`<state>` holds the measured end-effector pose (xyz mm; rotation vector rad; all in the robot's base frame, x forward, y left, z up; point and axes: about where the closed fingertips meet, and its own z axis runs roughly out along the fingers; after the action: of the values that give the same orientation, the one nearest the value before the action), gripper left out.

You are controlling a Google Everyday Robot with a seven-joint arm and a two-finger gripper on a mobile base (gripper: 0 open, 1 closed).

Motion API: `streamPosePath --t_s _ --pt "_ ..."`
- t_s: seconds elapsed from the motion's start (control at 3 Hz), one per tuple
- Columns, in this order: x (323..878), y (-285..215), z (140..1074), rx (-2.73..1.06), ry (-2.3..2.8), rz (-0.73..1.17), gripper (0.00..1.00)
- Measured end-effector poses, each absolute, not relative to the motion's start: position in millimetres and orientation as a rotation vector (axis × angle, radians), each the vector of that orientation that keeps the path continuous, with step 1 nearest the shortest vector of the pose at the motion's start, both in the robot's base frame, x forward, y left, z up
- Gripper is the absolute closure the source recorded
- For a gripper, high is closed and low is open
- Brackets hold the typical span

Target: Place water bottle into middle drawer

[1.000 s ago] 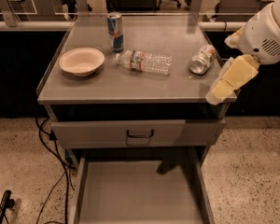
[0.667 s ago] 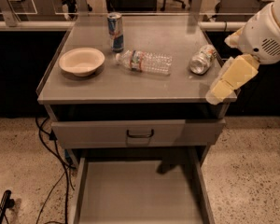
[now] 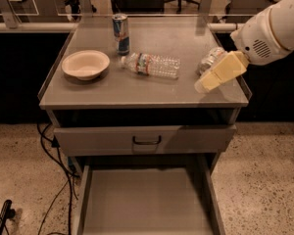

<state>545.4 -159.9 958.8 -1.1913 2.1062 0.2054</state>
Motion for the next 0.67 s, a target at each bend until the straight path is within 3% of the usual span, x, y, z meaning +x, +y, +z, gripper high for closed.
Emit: streamPosePath --t_s 0.67 --pt "605 -144 956 -1.078 2.016 0.302 0.0"
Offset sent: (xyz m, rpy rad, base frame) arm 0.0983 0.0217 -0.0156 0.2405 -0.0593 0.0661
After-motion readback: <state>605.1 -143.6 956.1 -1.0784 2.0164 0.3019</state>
